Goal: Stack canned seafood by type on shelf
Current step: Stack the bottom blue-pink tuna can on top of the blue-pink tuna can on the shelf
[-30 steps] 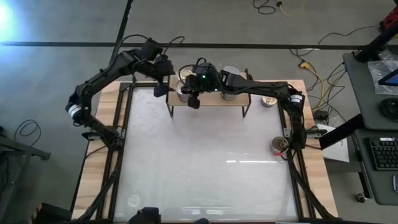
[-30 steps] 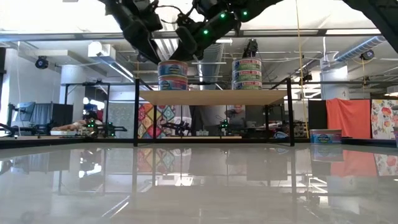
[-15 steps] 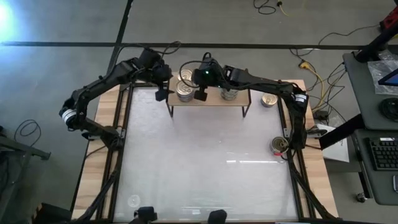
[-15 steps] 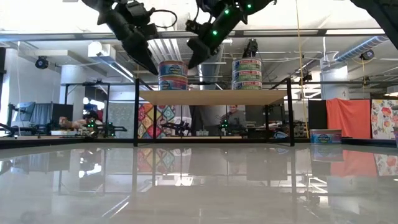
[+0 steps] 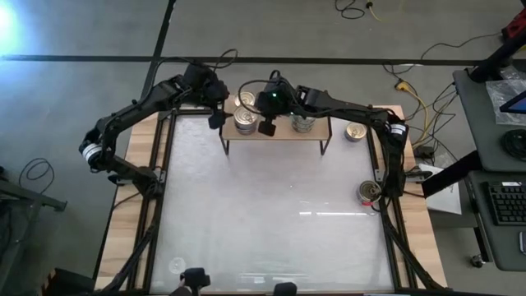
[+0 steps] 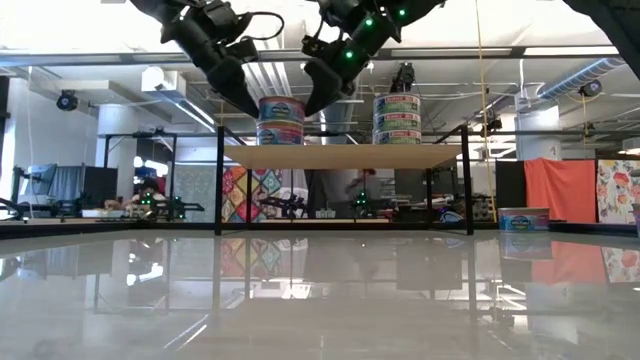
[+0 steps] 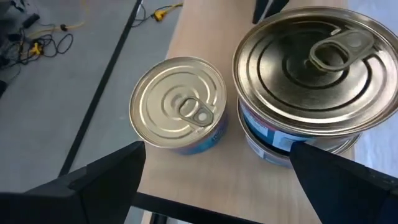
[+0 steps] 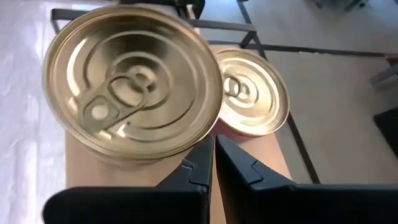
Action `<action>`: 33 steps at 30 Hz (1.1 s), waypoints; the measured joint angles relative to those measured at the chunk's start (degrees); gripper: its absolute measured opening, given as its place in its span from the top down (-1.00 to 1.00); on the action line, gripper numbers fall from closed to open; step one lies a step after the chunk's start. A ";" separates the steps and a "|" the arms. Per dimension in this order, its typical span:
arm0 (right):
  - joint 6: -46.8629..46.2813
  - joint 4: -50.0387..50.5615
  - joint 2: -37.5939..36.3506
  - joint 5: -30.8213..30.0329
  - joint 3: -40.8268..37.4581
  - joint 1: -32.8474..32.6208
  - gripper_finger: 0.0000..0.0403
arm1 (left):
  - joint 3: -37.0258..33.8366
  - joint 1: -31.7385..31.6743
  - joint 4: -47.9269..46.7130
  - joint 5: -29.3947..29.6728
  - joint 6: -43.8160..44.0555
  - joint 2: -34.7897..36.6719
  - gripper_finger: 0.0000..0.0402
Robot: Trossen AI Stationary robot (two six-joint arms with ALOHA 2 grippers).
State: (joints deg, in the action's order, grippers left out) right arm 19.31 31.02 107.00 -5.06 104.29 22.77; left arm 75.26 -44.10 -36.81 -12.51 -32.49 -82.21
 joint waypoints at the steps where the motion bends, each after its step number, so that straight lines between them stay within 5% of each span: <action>1: -0.15 0.63 -0.05 0.01 0.09 -0.07 0.94 | 0.00 0.00 0.30 0.07 0.00 -0.01 -0.91; 12: -2.36 4.66 -0.43 1.05 0.33 -0.79 0.94 | -0.01 -0.58 4.58 8.36 0.22 -0.13 -0.91; 33: -1.17 4.28 -0.89 0.52 0.38 -0.77 0.94 | -0.01 -0.39 0.57 3.98 1.78 0.13 -0.91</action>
State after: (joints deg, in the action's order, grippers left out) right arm 18.14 35.29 106.11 -4.54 104.66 22.00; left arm 75.25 -44.49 -36.24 -8.54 -30.71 -82.08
